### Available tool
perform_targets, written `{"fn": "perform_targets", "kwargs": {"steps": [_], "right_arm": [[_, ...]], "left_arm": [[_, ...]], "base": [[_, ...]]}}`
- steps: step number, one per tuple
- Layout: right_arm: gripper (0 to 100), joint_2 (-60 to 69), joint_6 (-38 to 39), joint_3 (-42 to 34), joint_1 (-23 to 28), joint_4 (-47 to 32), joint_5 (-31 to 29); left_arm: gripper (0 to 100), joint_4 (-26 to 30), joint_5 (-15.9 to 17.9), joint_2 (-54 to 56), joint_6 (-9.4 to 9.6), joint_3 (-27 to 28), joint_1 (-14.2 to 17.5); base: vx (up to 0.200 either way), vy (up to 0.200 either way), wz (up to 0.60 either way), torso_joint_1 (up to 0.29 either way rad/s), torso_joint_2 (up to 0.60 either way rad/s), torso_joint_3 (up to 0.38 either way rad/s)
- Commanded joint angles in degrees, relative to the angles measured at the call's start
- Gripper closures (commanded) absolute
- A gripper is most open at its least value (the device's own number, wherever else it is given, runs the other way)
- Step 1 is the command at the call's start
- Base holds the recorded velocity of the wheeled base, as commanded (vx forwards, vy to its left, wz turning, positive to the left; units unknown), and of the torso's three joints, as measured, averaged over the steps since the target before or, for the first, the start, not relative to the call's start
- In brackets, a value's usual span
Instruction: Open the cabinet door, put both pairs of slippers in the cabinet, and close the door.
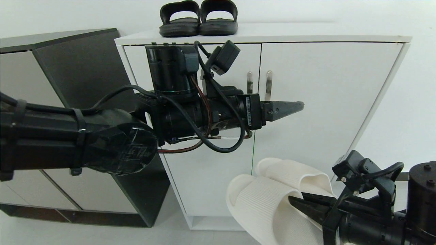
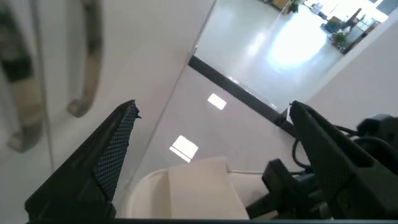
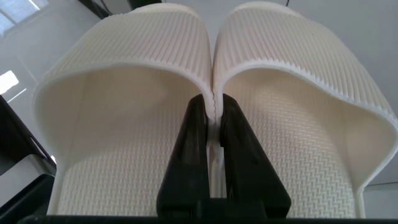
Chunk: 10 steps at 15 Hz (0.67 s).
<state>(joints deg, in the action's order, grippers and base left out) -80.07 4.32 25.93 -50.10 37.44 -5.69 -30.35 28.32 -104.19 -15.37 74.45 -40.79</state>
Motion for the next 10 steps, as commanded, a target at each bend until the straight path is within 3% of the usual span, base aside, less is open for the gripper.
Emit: {"fn": "perform_targets", "kwargs": {"steps": [1,2,4,10], "right_arm": [[100,-0.62,-0.01,0.09,0.01,0.09,-0.02],[100,-0.53,-0.01,0.09,-0.08,0.09,-0.02],[100,-0.35,-0.01,0.00,0.01,0.09,0.33],[100,-0.35,-0.01,0.09,0.01,0.09,0.24]], "left_arm": [[0,0.03,-0.81,-2.07,0.26,2.02,0.36],[0,0.03,-2.04,-2.15,0.61,2.46,0.36],[0,0.03,-5.91,-2.15,3.42,3.60,0.36],[0,1.26,-9.51,-7.96,4.39,11.16,0.80]], "base": [[0.000,0.000,0.00,0.000,0.00,0.000],[0.000,0.000,0.00,0.000,0.00,0.000],[0.000,0.000,0.00,0.000,0.00,0.000],[0.000,0.000,0.00,0.000,0.00,0.000]]}}
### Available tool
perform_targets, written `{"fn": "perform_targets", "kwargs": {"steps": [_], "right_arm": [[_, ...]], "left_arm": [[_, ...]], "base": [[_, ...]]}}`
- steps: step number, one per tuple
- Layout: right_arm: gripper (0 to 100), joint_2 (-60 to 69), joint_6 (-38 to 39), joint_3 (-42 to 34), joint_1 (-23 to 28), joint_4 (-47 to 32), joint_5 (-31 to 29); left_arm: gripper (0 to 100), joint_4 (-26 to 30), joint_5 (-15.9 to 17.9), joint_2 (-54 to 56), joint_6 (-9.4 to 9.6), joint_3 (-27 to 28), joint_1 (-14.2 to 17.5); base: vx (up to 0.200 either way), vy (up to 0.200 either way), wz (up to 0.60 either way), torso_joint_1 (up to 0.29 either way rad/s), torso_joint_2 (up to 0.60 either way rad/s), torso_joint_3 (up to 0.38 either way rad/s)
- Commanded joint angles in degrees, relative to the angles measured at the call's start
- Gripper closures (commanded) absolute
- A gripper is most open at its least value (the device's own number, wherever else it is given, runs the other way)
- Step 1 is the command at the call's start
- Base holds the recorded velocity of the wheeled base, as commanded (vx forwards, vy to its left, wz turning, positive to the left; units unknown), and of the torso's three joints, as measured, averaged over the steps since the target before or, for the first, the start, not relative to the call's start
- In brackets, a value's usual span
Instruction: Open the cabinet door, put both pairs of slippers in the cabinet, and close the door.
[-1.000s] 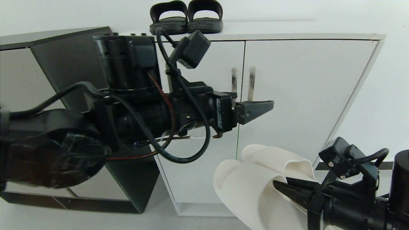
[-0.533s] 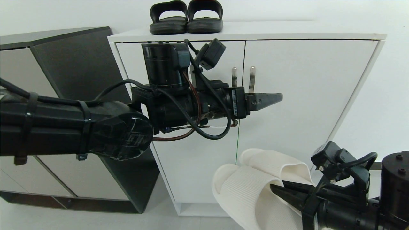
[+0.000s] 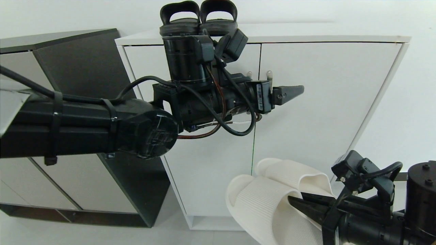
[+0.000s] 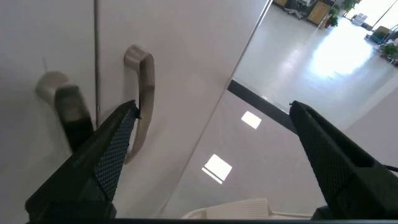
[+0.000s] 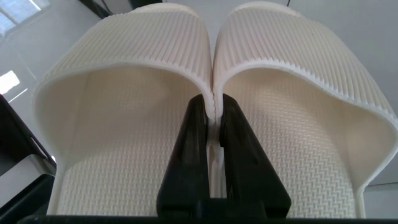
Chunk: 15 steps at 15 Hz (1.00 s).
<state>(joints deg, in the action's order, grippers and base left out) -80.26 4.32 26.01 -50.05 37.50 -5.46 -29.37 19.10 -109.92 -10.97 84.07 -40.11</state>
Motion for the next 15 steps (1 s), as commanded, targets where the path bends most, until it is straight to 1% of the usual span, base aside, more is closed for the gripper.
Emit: {"fn": "perform_targets", "kwargs": {"steps": [1,2,4,5,6,7,8,10,13,15], "right_arm": [[100,-0.16,-0.01,0.00,-0.04,0.03,0.01],[100,-0.16,-0.01,0.00,-0.04,0.03,0.01],[100,-0.16,-0.01,-0.09,-0.04,0.03,0.01],[100,-0.16,-0.01,-0.09,-0.04,0.03,0.01],[100,-0.07,-0.01,-0.17,-0.04,-0.06,0.10],[100,0.63,-0.01,-0.70,-0.04,-0.23,1.68],[100,1.78,-0.01,-1.76,-0.04,-0.32,5.11],[100,3.45,-0.18,-3.08,-0.04,-0.58,7.92],[100,5.56,-1.68,-5.27,-0.04,-0.58,11.26],[100,6.00,-1.68,-5.36,-0.13,-0.67,11.35]], "left_arm": [[0,0.89,-0.29,-2.58,-0.01,1.89,0.12],[0,2.38,-0.29,-3.46,-0.01,3.47,0.12],[0,2.56,-0.21,-3.46,-0.01,3.82,0.03],[100,2.56,-0.21,-3.28,-0.01,3.74,-0.06],[100,2.56,-0.21,-3.02,-0.01,3.65,-0.06],[100,2.56,-0.21,-2.67,-0.01,3.38,-0.15],[100,2.65,-0.21,-1.43,-0.10,2.42,-0.32],[100,2.56,-0.21,0.59,-0.10,0.05,-1.73],[100,2.12,-0.29,5.24,-0.01,-5.76,-3.93],[100,1.24,-0.38,8.50,0.07,-10.06,-5.60]], "base": [[0.000,0.000,0.00,0.000,0.00,0.000],[0.000,0.000,0.00,0.000,0.00,0.000],[0.000,0.000,0.00,0.000,0.00,0.000],[0.000,0.000,0.00,0.000,0.00,0.000],[0.000,0.000,0.00,0.000,0.00,0.000],[0.000,0.000,0.00,0.000,0.00,0.000],[0.000,0.000,0.00,0.000,0.00,0.000],[0.000,0.000,0.00,0.000,0.00,0.000],[0.000,0.000,0.00,0.000,0.00,0.000],[0.000,0.000,0.00,0.000,0.00,0.000]]}}
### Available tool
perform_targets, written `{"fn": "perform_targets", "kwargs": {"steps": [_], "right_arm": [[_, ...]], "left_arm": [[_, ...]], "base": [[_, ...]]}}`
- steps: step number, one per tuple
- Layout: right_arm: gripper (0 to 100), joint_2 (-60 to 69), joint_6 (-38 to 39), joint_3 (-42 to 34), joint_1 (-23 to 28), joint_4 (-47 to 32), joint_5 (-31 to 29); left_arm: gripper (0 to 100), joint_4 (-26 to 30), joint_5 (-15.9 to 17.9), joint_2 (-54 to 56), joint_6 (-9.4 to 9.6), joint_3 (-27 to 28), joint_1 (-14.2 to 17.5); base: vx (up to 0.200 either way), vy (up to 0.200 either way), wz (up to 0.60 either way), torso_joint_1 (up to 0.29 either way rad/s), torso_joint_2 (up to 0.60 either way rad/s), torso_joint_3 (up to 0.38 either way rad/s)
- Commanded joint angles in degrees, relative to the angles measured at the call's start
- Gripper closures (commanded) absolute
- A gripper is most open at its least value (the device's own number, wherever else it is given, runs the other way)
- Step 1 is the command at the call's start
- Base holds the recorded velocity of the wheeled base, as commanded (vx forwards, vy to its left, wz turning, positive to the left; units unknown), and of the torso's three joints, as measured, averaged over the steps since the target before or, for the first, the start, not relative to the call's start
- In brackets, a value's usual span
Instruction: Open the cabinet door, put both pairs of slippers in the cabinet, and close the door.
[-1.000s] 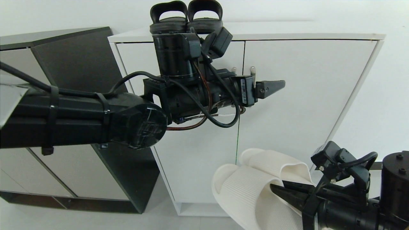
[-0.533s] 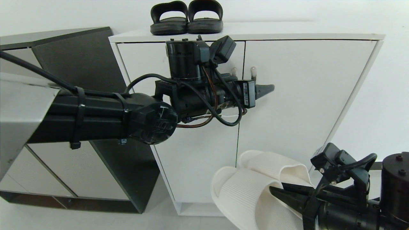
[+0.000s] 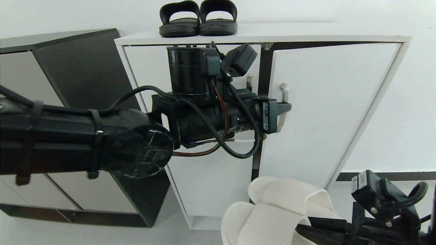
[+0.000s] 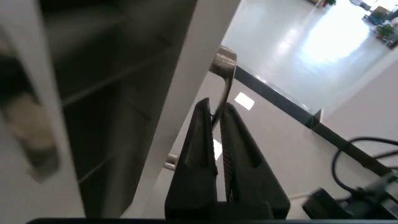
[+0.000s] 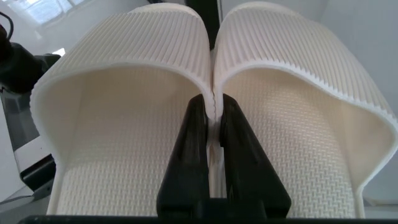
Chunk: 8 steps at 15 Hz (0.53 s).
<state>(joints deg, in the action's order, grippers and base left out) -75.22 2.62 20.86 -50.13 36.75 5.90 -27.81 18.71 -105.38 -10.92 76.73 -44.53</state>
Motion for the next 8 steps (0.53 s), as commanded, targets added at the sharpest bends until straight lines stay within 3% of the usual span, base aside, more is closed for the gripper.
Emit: {"fn": "perform_targets", "kwargs": {"steps": [1,4,6,8], "right_arm": [[100,0.95,0.02,-0.29,-0.06,0.07,-0.01],[100,1.04,0.02,-0.82,-0.50,0.07,-0.01],[100,1.12,0.02,-0.99,-1.20,0.07,-0.01],[100,1.21,0.02,-0.99,-1.64,-0.72,-0.01]], "left_arm": [[100,-1.20,-0.08,5.09,0.02,-4.48,-1.87],[100,-5.42,-3.68,9.05,0.11,-11.07,-3.19],[100,-8.93,-3.68,10.63,0.02,-14.41,-3.02],[100,-13.33,-3.51,10.37,-0.15,-16.08,-0.73]], "base": [[0.000,0.000,0.00,0.000,0.00,0.000],[0.000,0.000,0.00,0.000,0.00,0.000],[0.000,0.000,0.00,0.000,0.00,0.000],[0.000,0.000,0.00,0.000,0.00,0.000]]}}
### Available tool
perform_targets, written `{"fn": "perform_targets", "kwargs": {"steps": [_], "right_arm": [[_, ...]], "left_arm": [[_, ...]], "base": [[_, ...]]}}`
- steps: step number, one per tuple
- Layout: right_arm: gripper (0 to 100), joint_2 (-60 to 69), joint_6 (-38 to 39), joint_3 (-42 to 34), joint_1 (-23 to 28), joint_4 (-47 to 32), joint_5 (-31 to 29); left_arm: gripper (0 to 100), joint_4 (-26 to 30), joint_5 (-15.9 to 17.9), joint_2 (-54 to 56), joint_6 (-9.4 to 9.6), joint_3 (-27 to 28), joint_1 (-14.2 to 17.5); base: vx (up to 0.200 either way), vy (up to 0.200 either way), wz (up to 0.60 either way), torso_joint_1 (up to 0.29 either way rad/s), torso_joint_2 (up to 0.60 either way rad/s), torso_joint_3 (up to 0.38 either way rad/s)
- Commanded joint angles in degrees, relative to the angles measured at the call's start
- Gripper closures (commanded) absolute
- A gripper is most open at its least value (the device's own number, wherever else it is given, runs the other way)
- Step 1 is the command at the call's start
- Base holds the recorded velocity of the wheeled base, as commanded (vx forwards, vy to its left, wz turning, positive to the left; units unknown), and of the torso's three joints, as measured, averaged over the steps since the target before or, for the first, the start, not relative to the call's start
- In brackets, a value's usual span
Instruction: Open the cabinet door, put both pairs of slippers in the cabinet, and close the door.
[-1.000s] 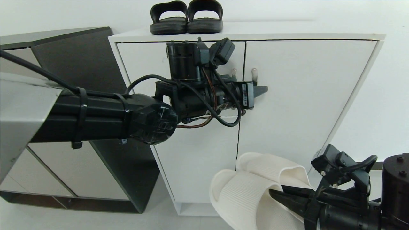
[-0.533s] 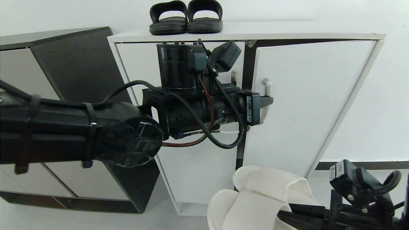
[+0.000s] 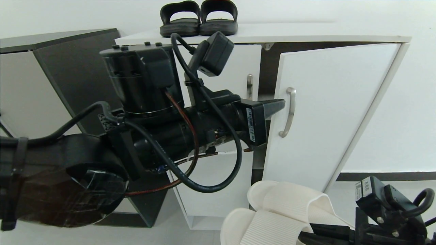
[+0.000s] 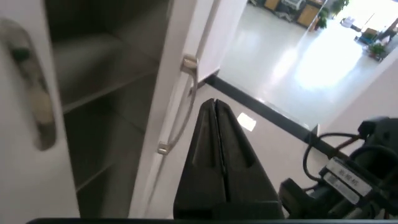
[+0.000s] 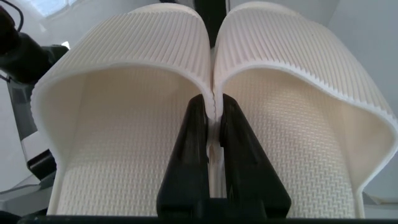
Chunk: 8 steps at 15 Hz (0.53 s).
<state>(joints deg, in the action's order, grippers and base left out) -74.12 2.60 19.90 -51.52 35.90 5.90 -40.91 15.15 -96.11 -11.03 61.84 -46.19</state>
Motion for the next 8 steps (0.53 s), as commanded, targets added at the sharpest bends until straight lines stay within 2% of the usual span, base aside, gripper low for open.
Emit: {"fn": "perform_targets", "kwargs": {"steps": [1,3,8], "right_arm": [[100,0.38,-0.31,-0.03,-0.34,-0.57,-0.01],[100,0.55,-0.66,0.06,-0.34,-0.66,-0.01],[100,0.47,-0.75,0.76,-0.69,-2.77,-0.19]], "left_arm": [[100,-1.54,0.23,0.75,-0.13,-1.46,2.16],[100,-1.54,0.23,0.22,-0.22,-0.93,3.39],[100,4.26,-0.30,-7.25,-1.10,9.96,5.06]], "base": [[0.000,0.000,0.00,0.000,0.00,0.000],[0.000,0.000,0.00,0.000,0.00,0.000],[0.000,0.000,0.00,0.000,0.00,0.000]]}}
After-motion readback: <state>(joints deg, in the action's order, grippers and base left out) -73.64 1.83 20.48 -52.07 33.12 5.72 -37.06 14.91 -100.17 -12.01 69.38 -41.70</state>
